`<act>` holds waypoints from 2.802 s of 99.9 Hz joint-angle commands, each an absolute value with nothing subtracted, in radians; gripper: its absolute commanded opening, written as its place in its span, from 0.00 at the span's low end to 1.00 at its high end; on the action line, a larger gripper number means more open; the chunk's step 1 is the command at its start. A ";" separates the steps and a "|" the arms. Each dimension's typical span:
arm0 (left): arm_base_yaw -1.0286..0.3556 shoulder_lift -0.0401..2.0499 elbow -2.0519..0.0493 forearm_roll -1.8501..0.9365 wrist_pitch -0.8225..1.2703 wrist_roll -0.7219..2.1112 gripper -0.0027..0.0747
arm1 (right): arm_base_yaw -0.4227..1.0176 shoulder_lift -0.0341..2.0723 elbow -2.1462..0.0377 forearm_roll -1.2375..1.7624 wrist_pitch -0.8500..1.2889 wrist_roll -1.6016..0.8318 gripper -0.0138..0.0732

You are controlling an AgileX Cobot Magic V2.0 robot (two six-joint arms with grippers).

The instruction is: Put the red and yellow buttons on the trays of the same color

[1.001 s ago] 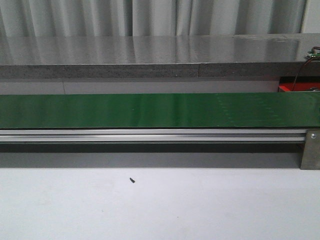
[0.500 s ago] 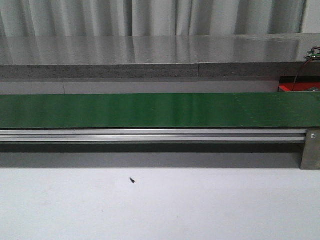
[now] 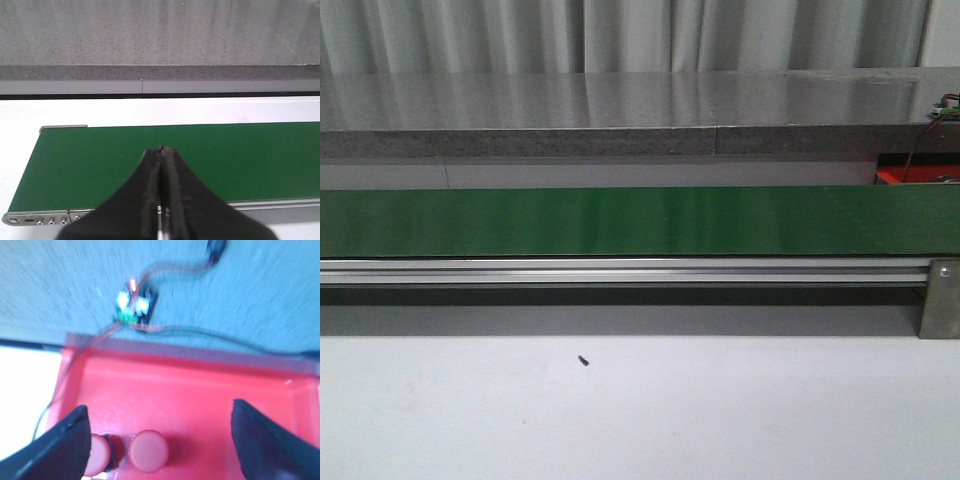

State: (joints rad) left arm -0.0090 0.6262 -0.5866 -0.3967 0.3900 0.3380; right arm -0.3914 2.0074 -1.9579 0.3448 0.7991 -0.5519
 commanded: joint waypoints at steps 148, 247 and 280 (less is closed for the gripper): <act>-0.017 0.625 -0.614 -0.418 0.325 0.333 0.01 | -0.047 0.291 -0.506 0.474 0.475 -0.561 0.21; -0.017 0.625 -0.614 -0.418 0.325 0.333 0.01 | -0.047 0.262 -0.493 0.474 0.479 -0.561 0.05; -0.017 0.625 -0.614 -0.418 0.325 0.333 0.01 | -0.027 0.121 -0.382 0.101 0.374 -0.154 0.05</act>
State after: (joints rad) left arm -0.0090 0.6262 -0.5866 -0.3967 0.3923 0.3380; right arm -0.0385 0.1551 -0.3931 0.2399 0.4795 -0.3156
